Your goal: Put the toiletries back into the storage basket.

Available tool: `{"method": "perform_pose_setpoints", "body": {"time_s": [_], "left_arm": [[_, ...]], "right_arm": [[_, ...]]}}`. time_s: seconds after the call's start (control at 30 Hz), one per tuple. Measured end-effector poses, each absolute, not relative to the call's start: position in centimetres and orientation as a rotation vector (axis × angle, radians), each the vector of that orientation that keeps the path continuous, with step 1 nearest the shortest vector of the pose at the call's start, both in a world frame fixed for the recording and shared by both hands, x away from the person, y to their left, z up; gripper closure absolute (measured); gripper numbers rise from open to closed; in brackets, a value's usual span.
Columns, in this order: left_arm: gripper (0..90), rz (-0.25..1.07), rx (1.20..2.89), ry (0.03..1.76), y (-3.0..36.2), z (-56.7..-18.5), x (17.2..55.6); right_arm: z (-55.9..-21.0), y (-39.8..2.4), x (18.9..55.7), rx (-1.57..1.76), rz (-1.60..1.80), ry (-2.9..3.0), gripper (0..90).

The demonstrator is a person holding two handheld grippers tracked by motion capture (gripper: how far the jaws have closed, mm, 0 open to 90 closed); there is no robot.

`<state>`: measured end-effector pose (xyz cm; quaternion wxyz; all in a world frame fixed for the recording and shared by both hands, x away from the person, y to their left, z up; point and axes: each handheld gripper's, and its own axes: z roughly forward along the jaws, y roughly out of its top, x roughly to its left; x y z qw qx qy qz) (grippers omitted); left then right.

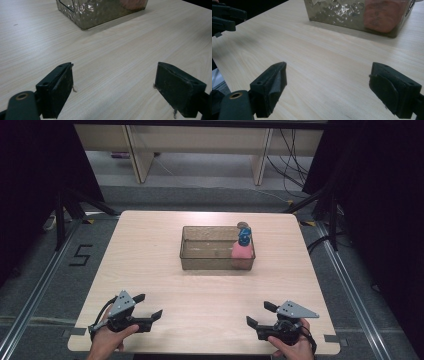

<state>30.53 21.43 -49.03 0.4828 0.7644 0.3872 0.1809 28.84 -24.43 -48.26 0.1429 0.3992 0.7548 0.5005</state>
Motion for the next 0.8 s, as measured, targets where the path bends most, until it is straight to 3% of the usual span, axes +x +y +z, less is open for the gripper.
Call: {"method": "perform_pose_setpoints", "body": {"time_s": [0.8], "left_arm": [[14.7,0.433,1.849,0.944,21.31,-49.22,30.58]], "right_arm": [[-48.40,-24.90,28.59,1.155,1.410,2.176,15.6]]}}
